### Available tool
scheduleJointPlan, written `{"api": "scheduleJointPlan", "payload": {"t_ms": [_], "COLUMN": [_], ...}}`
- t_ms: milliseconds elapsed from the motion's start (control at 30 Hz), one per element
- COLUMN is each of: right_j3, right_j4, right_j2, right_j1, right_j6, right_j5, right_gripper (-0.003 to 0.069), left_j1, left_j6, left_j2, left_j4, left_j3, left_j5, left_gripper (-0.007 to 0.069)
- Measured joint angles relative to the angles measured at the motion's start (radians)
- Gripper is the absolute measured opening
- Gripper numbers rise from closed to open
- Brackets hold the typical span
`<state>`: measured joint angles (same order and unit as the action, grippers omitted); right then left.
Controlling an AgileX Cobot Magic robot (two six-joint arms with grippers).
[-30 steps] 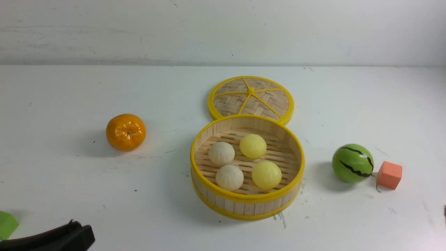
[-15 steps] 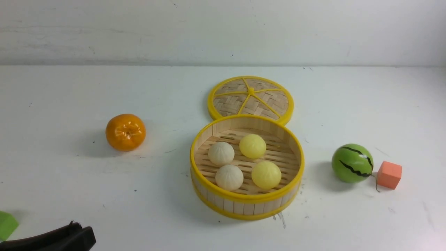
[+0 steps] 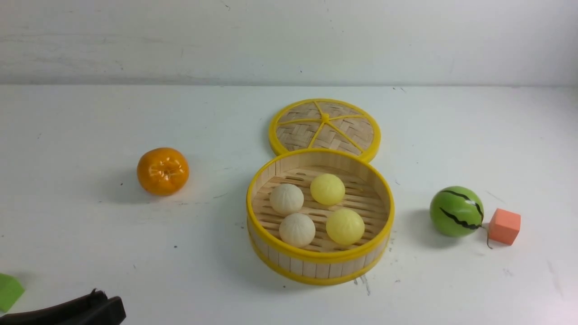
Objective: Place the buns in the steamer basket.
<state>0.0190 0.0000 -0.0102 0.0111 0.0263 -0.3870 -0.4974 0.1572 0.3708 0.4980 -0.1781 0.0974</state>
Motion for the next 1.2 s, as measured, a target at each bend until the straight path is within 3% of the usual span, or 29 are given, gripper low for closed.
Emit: {"api": "scheduleJointPlan", "payload": {"t_ms": [700, 867, 1000, 1100, 1200], "right_j3": [0.000, 0.000, 0.000, 0.000, 0.000], "right_j4": [0.025, 0.025, 0.025, 0.025, 0.026], "right_j2": [0.000, 0.000, 0.000, 0.000, 0.000], "right_j1": [0.000, 0.000, 0.000, 0.000, 0.000], "right_j6": [0.000, 0.000, 0.000, 0.000, 0.000], "right_j5": [0.001, 0.001, 0.001, 0.001, 0.001], "right_gripper": [-0.0010, -0.0007, -0.0003, 0.0000, 0.0002], "left_j1": [0.000, 0.023, 0.160, 0.272, 0.354], "left_j6": [0.004, 0.041, -0.018, -0.113, -0.264], "left_j2": [0.000, -0.024, -0.150, -0.265, -0.360], "left_j4": [-0.002, -0.032, -0.062, -0.164, -0.275], "left_j3": [0.001, 0.049, 0.119, 0.173, 0.201], "left_j5": [-0.006, -0.174, -0.275, -0.205, -0.061], "left_gripper": [0.0200, 0.0185, 0.0068, -0.0013, -0.0013]}}
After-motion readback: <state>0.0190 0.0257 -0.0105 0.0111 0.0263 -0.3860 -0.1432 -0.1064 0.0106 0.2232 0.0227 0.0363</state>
